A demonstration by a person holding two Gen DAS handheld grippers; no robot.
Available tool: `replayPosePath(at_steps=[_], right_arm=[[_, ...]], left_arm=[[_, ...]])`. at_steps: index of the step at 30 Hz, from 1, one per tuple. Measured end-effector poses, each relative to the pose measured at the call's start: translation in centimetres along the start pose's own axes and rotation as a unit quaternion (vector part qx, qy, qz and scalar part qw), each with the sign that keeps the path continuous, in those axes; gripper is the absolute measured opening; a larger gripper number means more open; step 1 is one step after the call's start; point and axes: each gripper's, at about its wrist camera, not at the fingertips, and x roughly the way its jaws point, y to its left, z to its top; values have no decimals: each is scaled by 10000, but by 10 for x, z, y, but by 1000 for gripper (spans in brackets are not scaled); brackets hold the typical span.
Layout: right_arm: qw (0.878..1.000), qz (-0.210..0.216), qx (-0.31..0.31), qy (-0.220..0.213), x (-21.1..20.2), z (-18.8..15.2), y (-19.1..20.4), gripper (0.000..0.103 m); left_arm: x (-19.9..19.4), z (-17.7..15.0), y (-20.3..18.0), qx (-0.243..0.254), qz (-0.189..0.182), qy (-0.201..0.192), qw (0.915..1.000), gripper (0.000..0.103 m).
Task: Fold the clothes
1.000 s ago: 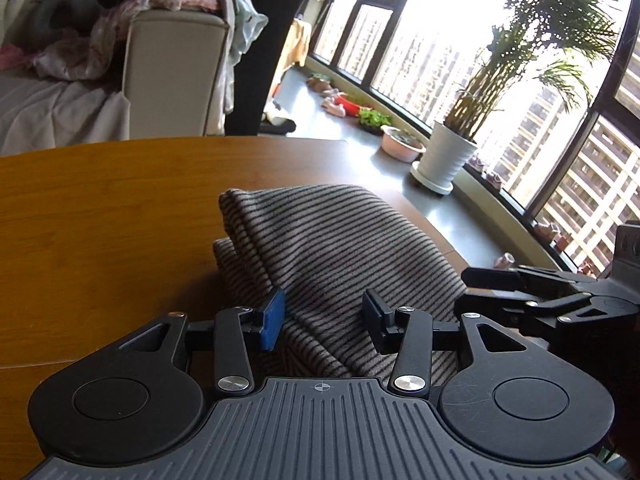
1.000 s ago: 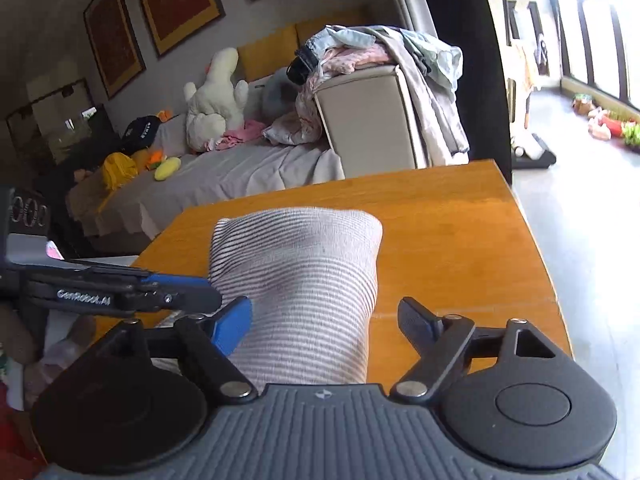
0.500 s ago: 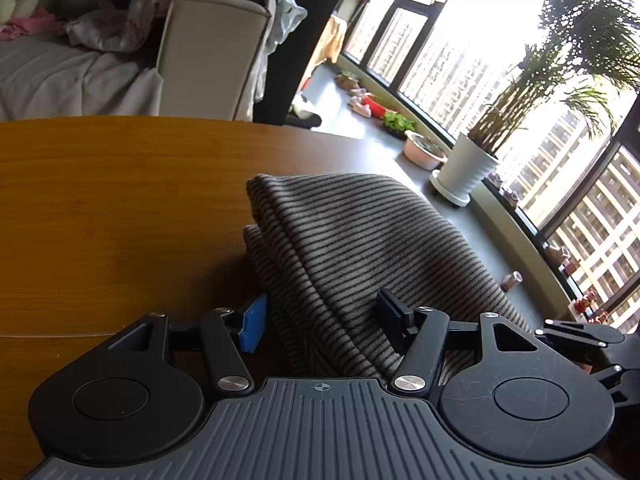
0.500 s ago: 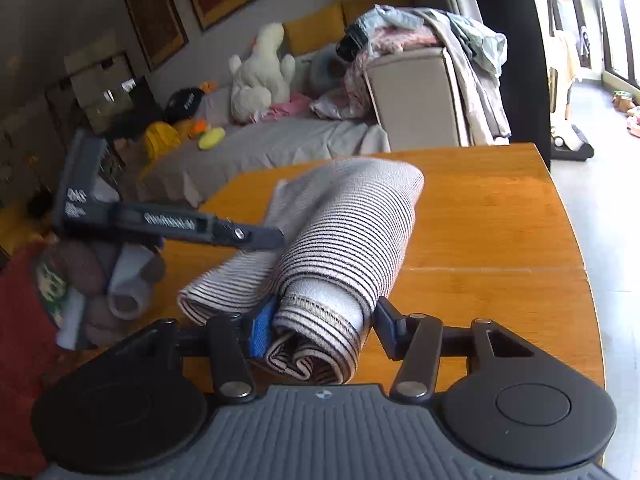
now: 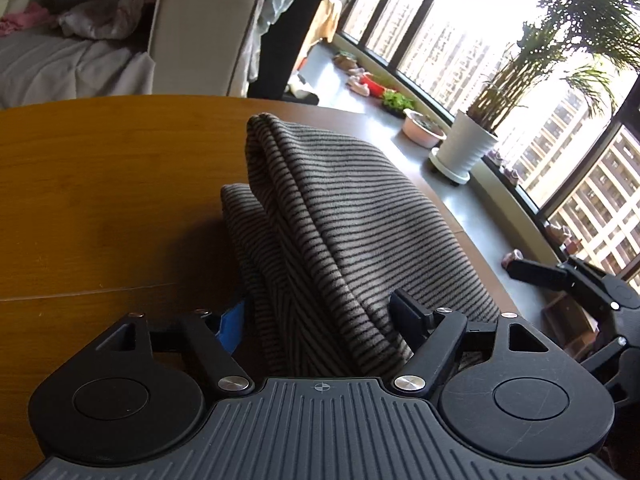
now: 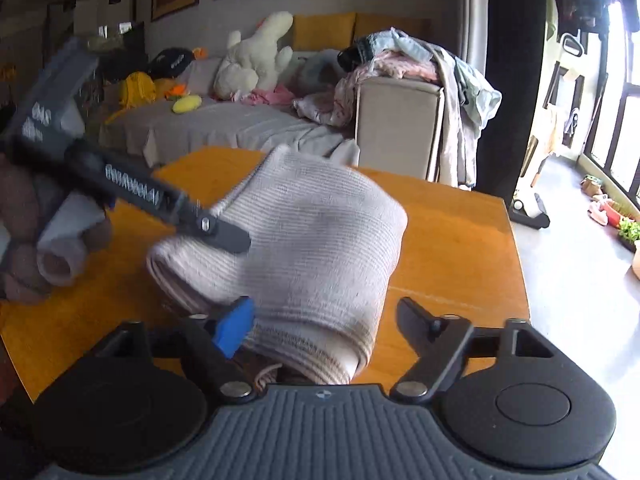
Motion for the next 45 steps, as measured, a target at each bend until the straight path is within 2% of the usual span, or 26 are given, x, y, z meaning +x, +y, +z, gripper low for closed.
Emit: replayPosePath(at_steps=[3,5,9,12,15,17,19,21,22,24,29,32,36,40,43,44,45], right_arm=[[9981,266,527,-203,-5,12,-17,103],[9981,20,616,-77,6,12,-21,103],[9961,-657,224,553,47,0,-11,103],[9951,-860,-95,475,53,-2,4,103],[9934,-979,-349,490,56,0,14,103],[9947,-835,-149,578,57,-1,10,103],[9954,-499,403,712,59,-4,-6,103],[9866,66,1326,948,66,-11,-34,103],[9817,279,1640,932,67,-15,-44,103],[9831,352,1574,862,65,-19,-47,103],[9963,198,617,571,55,-7,-32,103],[9956,372,664,550,56,3,-43,101],[9942,604,726,521,57,17,-57,101],[9884,855,968,795,76,14,-69,101],[9801,1229,1219,966,92,11,-71,90],[9792,1287,1214,993,96,12,-69,81],[9799,1295,1141,999,99,16,-65,81]], left_arm=[[-2,-1,3,-49,-32,-24,10000,80],[-6,-2,4,-53,-10,-63,10000,81],[-21,-5,2,-33,-39,-215,9998,80],[-29,-10,0,77,-128,-240,9996,87],[-19,-18,5,139,59,-70,9999,87],[-14,-23,14,-24,-38,-15,10000,88],[-15,-24,18,-40,-65,-25,10000,89],[-17,-23,18,-35,-57,-47,10000,91],[-18,-22,16,-47,-54,-58,10000,91],[-21,-20,14,-88,-61,-81,9999,88],[-9,0,7,-313,-113,-82,9994,87],[5,3,6,-362,-82,90,9993,87],[15,2,12,-497,-290,252,9980,87],[19,2,23,-639,-548,287,9960,75],[19,0,31,-673,-720,239,9948,71],[19,0,34,-684,-778,223,9944,69],[18,-1,37,-700,-827,198,9939,67]])
